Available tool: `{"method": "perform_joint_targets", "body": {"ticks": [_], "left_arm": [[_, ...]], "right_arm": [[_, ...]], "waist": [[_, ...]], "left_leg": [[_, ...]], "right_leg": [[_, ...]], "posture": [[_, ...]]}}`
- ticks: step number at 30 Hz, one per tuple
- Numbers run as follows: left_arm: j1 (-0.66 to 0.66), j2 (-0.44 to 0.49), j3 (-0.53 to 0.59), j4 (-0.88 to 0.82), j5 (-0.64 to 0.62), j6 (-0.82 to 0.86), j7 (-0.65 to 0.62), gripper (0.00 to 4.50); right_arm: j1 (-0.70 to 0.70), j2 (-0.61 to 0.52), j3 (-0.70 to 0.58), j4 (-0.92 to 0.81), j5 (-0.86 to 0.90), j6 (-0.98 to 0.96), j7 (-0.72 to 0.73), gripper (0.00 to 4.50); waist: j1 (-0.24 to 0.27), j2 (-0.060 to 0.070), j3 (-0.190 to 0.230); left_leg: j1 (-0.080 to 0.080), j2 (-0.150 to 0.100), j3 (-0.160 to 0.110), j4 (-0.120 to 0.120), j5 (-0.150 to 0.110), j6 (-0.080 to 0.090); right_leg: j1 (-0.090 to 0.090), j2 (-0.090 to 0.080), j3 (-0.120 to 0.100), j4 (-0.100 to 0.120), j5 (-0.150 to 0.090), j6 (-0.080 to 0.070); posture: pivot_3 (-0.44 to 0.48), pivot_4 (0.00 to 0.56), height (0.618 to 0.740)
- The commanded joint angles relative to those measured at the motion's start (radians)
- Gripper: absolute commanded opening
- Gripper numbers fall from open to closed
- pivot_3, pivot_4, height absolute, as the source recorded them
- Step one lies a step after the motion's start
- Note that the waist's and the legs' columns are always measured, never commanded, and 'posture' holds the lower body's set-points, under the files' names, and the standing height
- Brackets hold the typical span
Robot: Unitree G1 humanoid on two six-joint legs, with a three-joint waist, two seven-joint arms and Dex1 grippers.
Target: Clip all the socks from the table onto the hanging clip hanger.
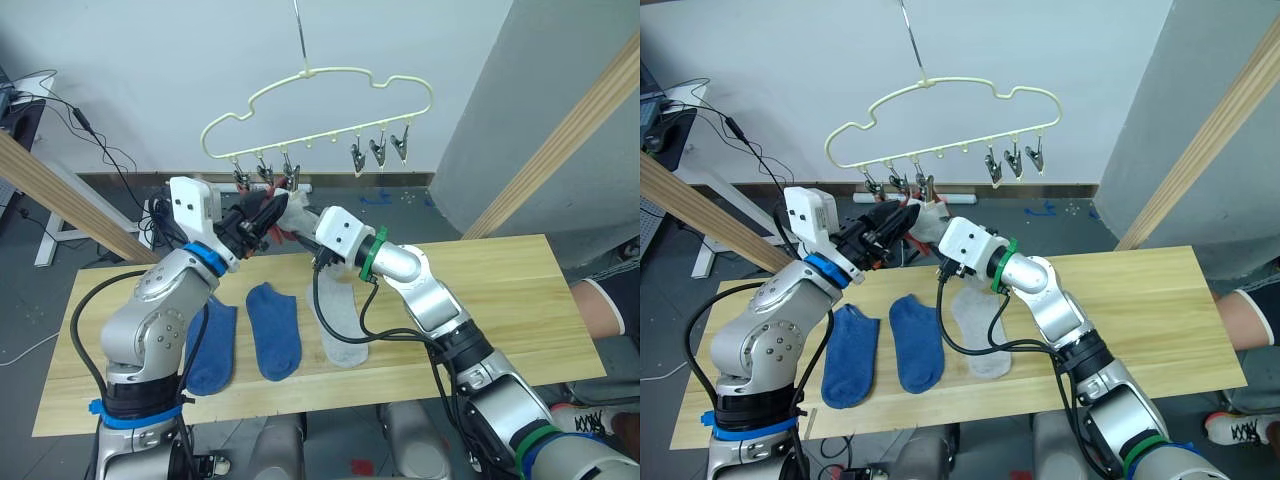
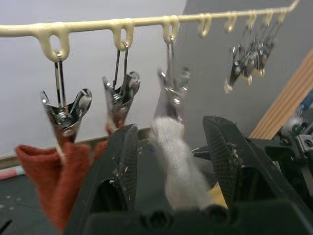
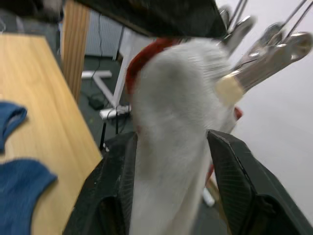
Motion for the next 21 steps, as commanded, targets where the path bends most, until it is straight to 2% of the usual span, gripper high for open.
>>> {"method": "perform_joint_targets", "body": {"ticks": [1,7,13,18,21], "left_arm": [[0.044,0.046,-0.005,-0.071,0.039,-0.055,-0.057,2.33],[0.139,0.147,-0.027,-0.131,0.077,-0.140,-0.212,2.33],[0.159,0.268,0.033,-0.163,-0.006,-0.102,-0.352,2.33],[0.155,0.365,0.072,-0.166,-0.059,-0.085,-0.448,2.33],[0.132,0.370,0.075,-0.155,-0.059,-0.087,-0.444,2.33]], "right_arm": [[0.034,-0.043,-0.010,-0.109,0.000,0.027,0.029,2.19],[0.092,-0.128,-0.075,-0.279,0.030,0.146,0.059,2.19],[0.073,-0.088,-0.217,-0.447,0.136,0.402,0.013,2.19],[0.006,-0.055,-0.273,-0.471,0.196,0.540,-0.026,2.19],[-0.028,-0.035,-0.281,-0.435,0.213,0.576,-0.053,2.19]], "waist": [[0.000,0.000,0.000],[0.002,0.000,0.000],[0.000,0.000,0.000],[-0.001,0.000,0.000],[-0.001,0.001,0.000]], "left_leg": [[0.000,0.000,0.000,0.000,0.000,0.000],[-0.002,0.000,0.000,0.000,0.000,0.000],[-0.001,0.000,0.000,0.000,-0.002,0.003],[-0.002,0.000,0.000,-0.001,-0.002,0.004],[-0.002,0.000,0.000,-0.001,-0.002,0.004]], "right_leg": [[0.000,0.000,0.000,0.000,0.000,0.000],[-0.001,0.000,0.000,-0.001,0.000,0.000],[-0.002,0.000,0.000,0.001,0.000,0.000],[-0.003,0.000,0.000,0.001,0.000,0.000],[-0.003,0.000,0.000,0.001,0.000,0.000]], "posture": [[-0.135,0.317,0.740],[-0.141,0.311,0.740],[-0.150,0.302,0.740],[-0.146,0.295,0.740],[-0.140,0.289,0.740]]}}
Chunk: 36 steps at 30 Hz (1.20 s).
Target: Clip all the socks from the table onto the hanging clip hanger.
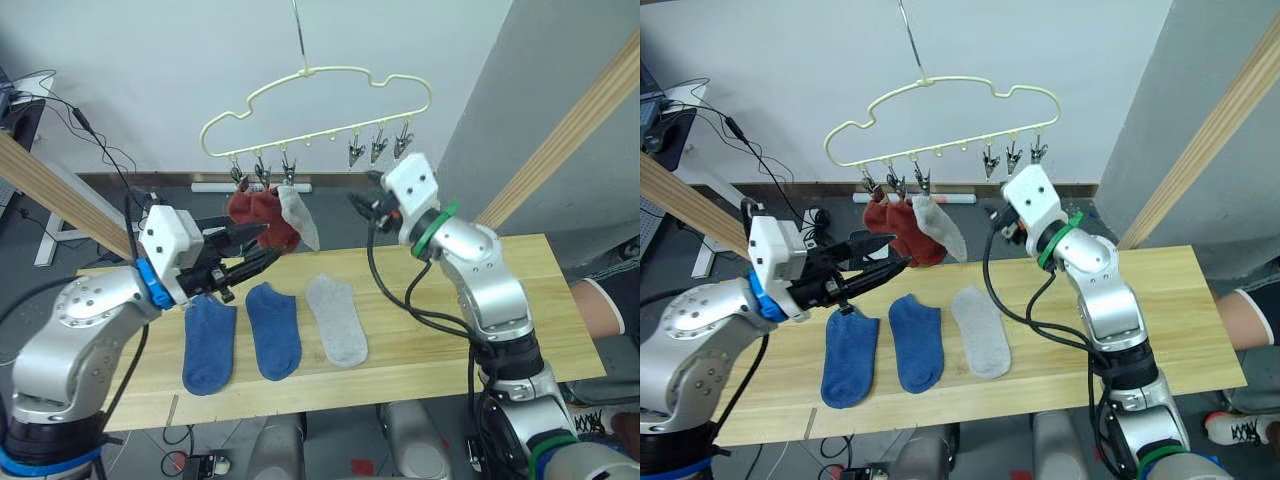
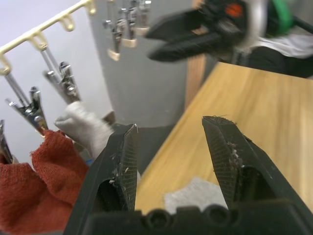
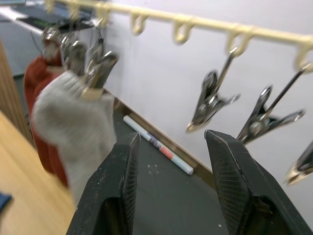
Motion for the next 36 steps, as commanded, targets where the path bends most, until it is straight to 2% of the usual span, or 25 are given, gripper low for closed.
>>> {"method": "perform_joint_targets", "body": {"ticks": [1,8,17,36], "left_arm": [[-0.026,0.002,0.024,-0.020,-0.019,-0.005,0.002,2.33],[-0.014,-0.029,0.005,-0.043,-0.007,-0.009,0.030,2.33],[-0.025,-0.049,-0.009,-0.041,-0.008,-0.007,0.044,2.33],[-0.037,-0.068,-0.025,-0.037,-0.009,0.000,0.060,2.33]], "right_arm": [[-0.038,0.021,-0.013,0.008,0.026,0.030,-0.036,2.19],[-0.104,0.051,-0.026,0.097,0.042,0.061,-0.086,2.19],[-0.169,0.059,0.003,0.177,0.046,-0.024,-0.099,2.19],[-0.223,0.074,0.028,0.265,0.050,-0.121,-0.098,2.19]], "waist": [[0.000,0.000,0.000],[-0.001,0.000,0.000],[-0.001,0.000,0.000],[-0.002,0.000,0.000]], "left_leg": [[0.000,0.000,0.000,0.000,0.000,0.000],[-0.001,0.000,0.000,0.000,0.001,-0.001],[-0.001,0.000,0.001,0.000,0.002,-0.003],[-0.002,0.000,0.002,0.000,0.002,-0.003]], "right_leg": [[0.000,0.000,0.000,0.000,0.000,0.000],[-0.001,0.000,0.000,0.000,0.000,0.000],[-0.003,0.000,0.001,0.001,0.000,0.000],[-0.005,0.000,0.001,0.003,0.000,-0.001]], "posture": [[-0.138,0.287,0.740],[-0.135,0.280,0.740],[-0.139,0.281,0.740],[-0.134,0.279,0.740]]}}
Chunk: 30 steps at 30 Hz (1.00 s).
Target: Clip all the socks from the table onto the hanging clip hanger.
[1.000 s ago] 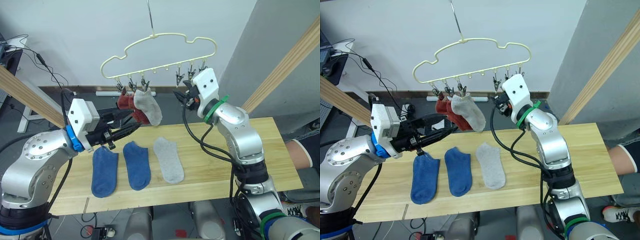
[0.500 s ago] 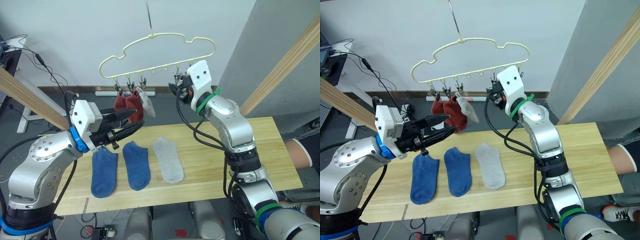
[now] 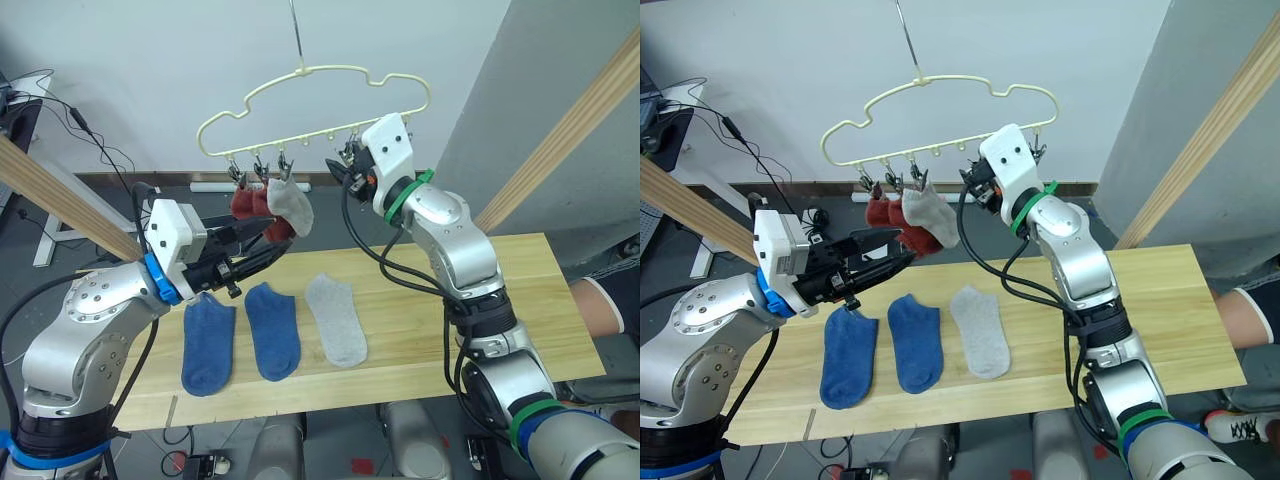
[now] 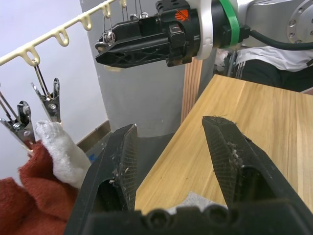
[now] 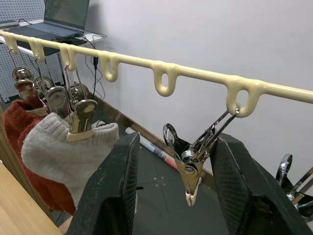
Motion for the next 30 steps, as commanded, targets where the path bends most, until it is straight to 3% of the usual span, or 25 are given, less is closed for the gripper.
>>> {"method": "perform_joint_targets", "body": {"ticks": [1,30], "left_arm": [[-0.008,-0.005,0.000,-0.036,-0.005,-0.003,0.009,2.33],[0.005,-0.021,-0.018,-0.045,-0.002,-0.005,0.040,2.33]], "right_arm": [[-0.032,0.013,-0.007,-0.011,0.013,-0.029,-0.008,2.19],[-0.065,0.055,-0.047,0.036,0.055,-0.010,-0.051,2.19]], "waist": [[0.000,0.000,0.000],[0.000,0.000,0.000]], "left_leg": [[0.000,0.000,0.000,0.000,0.000,0.000],[0.000,0.000,0.000,0.000,0.000,0.000]], "right_leg": [[0.000,0.000,0.000,0.000,0.000,0.000],[-0.001,0.000,0.000,0.001,0.001,-0.001]], "posture": [[-0.134,0.279,0.740],[-0.133,0.280,0.740]]}}
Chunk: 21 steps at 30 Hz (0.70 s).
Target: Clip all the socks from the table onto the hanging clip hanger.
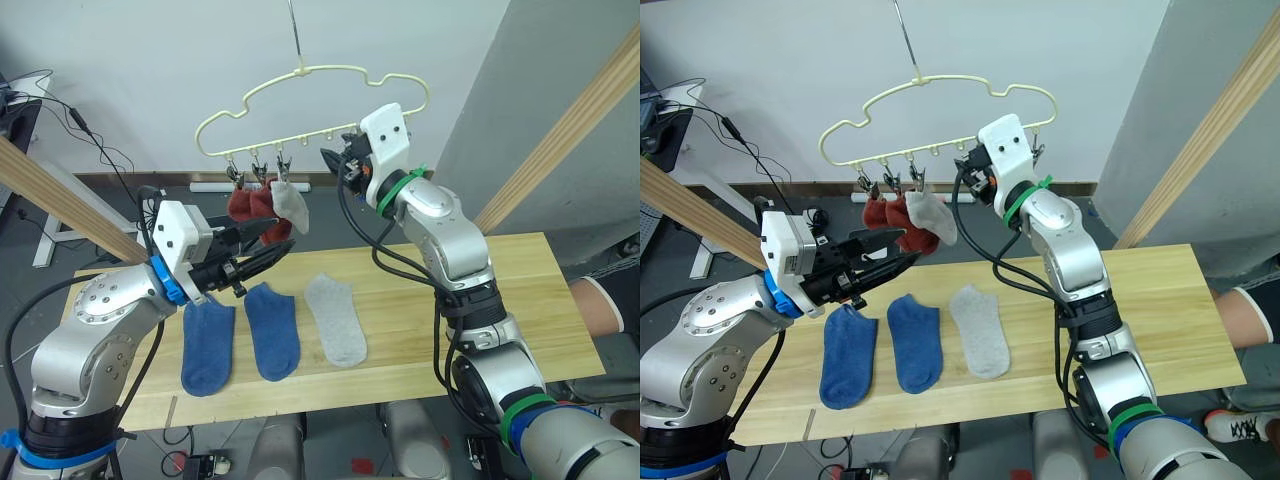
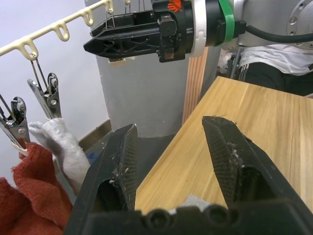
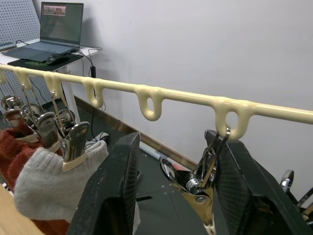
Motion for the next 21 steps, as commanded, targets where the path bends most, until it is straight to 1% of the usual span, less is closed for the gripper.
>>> {"method": "perform_joint_targets", "body": {"ticks": [1,6,9,10,12,15,16,19,20,21], "left_arm": [[0.003,-0.002,0.001,-0.044,-0.002,-0.005,0.001,2.33],[0.002,-0.007,-0.004,-0.043,0.002,-0.006,0.006,2.33],[0.005,-0.016,-0.010,-0.045,0.008,-0.007,0.015,2.33],[0.007,-0.021,-0.013,-0.045,0.011,-0.006,0.021,2.33],[0.011,-0.033,-0.019,-0.046,0.023,-0.009,0.036,2.33],[0.022,-0.063,-0.052,-0.050,0.084,-0.033,0.085,2.33],[0.027,-0.076,-0.067,-0.049,0.115,-0.046,0.104,2.33],[0.049,-0.130,-0.132,-0.043,0.213,-0.067,0.183,2.33],[0.057,-0.145,-0.154,-0.040,0.240,-0.065,0.205,2.60],[0.065,-0.165,-0.173,-0.034,0.250,-0.059,0.218,2.68]], "right_arm": [[-0.026,0.010,-0.007,-0.027,0.016,-0.007,-0.006,2.19],[-0.027,0.015,-0.009,-0.026,0.019,-0.006,-0.006,2.19],[-0.029,0.019,-0.013,-0.020,0.019,-0.007,-0.012,1.66],[-0.029,0.020,-0.013,-0.018,0.019,-0.007,-0.013,1.40],[-0.031,0.022,-0.015,-0.013,0.018,-0.009,-0.017,0.71],[-0.033,0.024,-0.017,-0.007,0.020,-0.012,-0.023,0.10],[-0.034,0.025,-0.017,-0.006,0.021,-0.013,-0.023,0.02],[-0.035,0.026,-0.017,-0.004,0.023,-0.016,-0.023,0.02],[-0.035,0.026,-0.017,-0.003,0.024,-0.016,-0.023,0.00],[-0.036,0.026,-0.017,-0.002,0.025,-0.017,-0.023,0.00]], "waist": [[0.000,0.000,0.000],[0.000,0.000,0.000],[0.000,0.000,0.000],[0.000,0.000,0.000],[0.000,0.000,0.000],[0.000,0.000,0.000],[0.000,0.000,0.000],[-0.001,0.000,0.000],[-0.001,0.000,0.000],[-0.001,0.000,0.000]], "left_leg": [[0.000,0.000,0.000,0.000,0.000,0.000],[0.000,0.000,0.000,0.000,0.000,0.000],[0.000,0.000,0.000,0.000,0.000,0.000],[0.000,0.000,0.000,0.000,0.000,0.000],[0.000,0.000,0.000,0.000,0.000,0.000],[0.000,0.000,0.000,0.000,0.000,0.000],[0.000,0.000,0.000,0.000,0.000,0.000],[0.000,0.000,0.000,0.000,0.000,0.000],[0.000,0.000,0.000,0.000,0.000,0.000],[0.000,0.000,0.001,0.001,0.000,0.000]], "right_leg": [[0.000,0.000,0.000,0.000,0.000,0.000],[0.000,0.000,0.000,0.000,0.000,0.000],[0.000,0.000,0.000,0.000,0.000,0.000],[0.000,0.000,0.000,0.000,0.000,0.000],[0.000,0.000,0.000,0.000,0.000,0.000],[0.000,0.000,0.000,0.000,0.000,0.000],[0.000,0.000,0.000,0.000,0.000,0.000],[0.000,0.000,0.000,0.001,0.000,0.000],[0.000,0.000,0.000,0.001,0.000,0.000],[0.000,0.000,0.001,0.001,0.000,0.000]], "posture": [[-0.133,0.280,0.740],[-0.133,0.280,0.740],[-0.133,0.280,0.740],[-0.133,0.280,0.740],[-0.133,0.280,0.740],[-0.133,0.280,0.740],[-0.133,0.280,0.740],[-0.133,0.280,0.740],[-0.133,0.280,0.740],[-0.133,0.280,0.740]]}}
